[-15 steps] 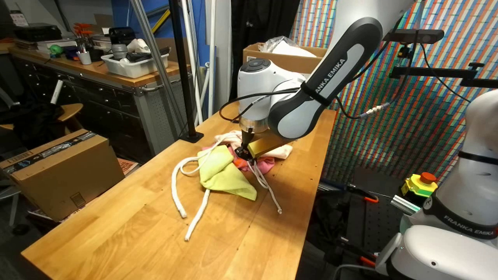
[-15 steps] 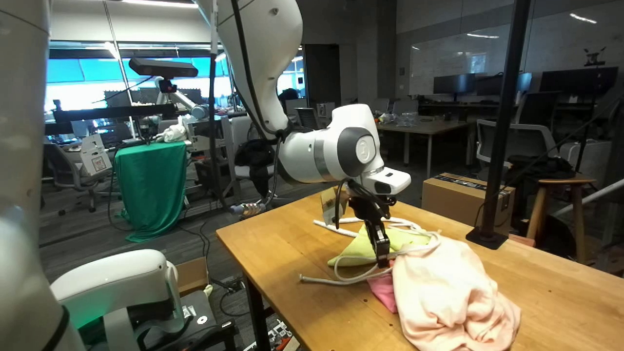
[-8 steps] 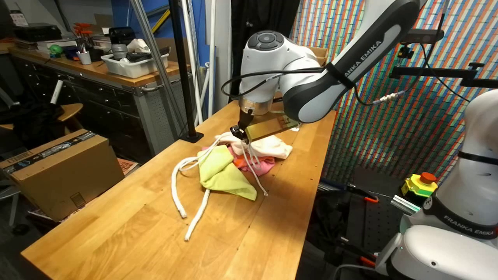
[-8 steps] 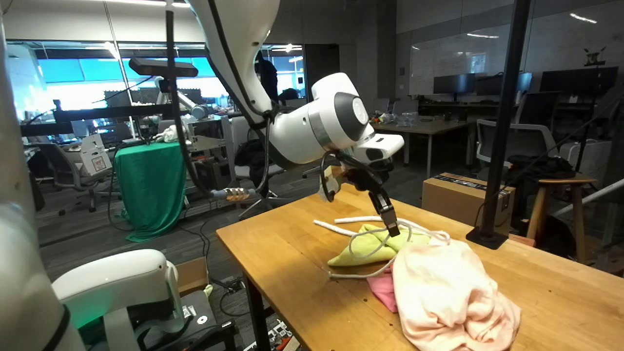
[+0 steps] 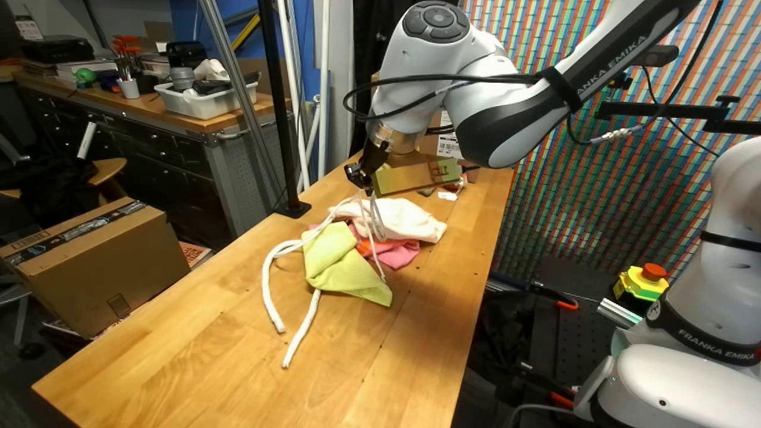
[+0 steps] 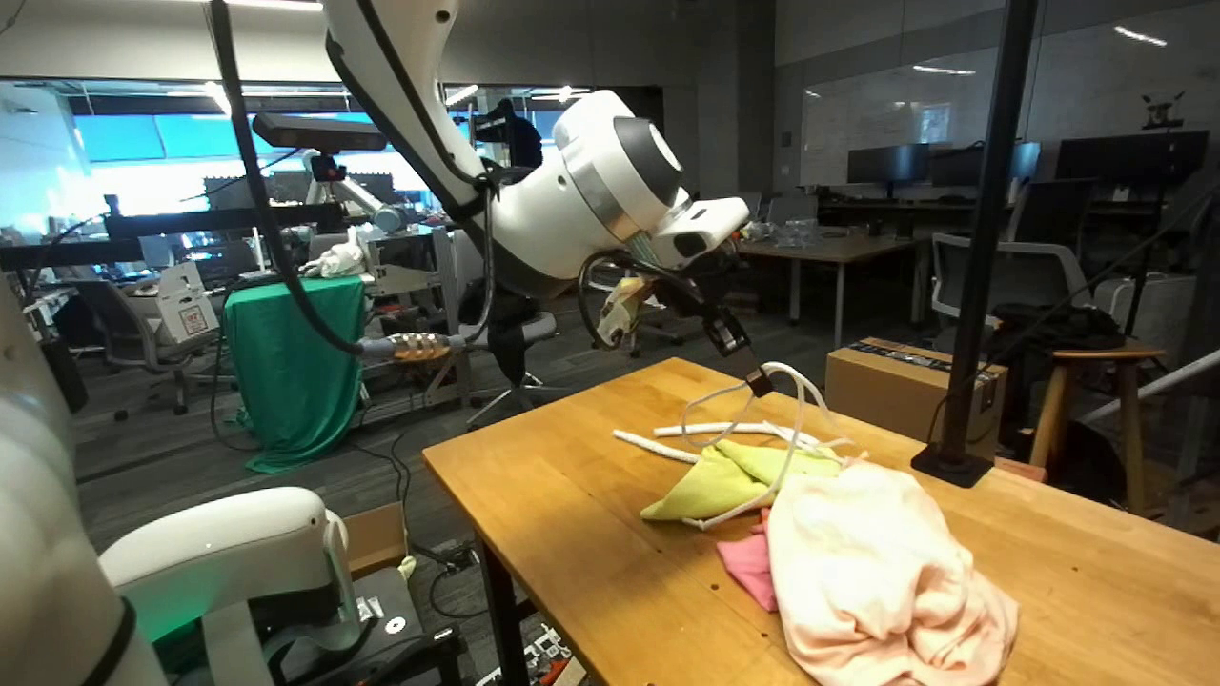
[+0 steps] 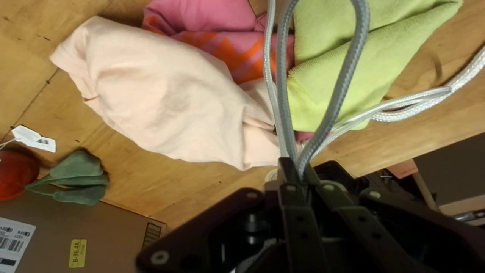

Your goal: Pick up the clothes from the table and put them around the table.

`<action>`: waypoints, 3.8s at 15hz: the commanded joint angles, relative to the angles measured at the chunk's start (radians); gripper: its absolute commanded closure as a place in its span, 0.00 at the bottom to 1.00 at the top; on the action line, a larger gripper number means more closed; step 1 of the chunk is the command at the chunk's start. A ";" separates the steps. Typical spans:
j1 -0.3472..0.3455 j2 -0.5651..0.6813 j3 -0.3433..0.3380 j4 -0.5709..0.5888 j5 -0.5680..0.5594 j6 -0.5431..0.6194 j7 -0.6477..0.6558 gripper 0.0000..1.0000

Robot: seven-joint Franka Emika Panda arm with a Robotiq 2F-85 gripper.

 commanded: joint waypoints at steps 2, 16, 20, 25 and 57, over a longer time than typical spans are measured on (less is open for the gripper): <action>-0.055 -0.068 0.077 -0.043 0.018 0.038 -0.021 0.99; -0.068 0.088 0.352 -0.009 1.023 0.068 -1.102 0.99; -0.088 0.083 0.334 0.063 1.195 -0.135 -1.387 0.99; -0.109 0.081 0.278 0.105 1.201 -0.301 -1.534 0.99; -0.017 0.141 0.265 -0.094 0.993 0.137 -1.207 0.99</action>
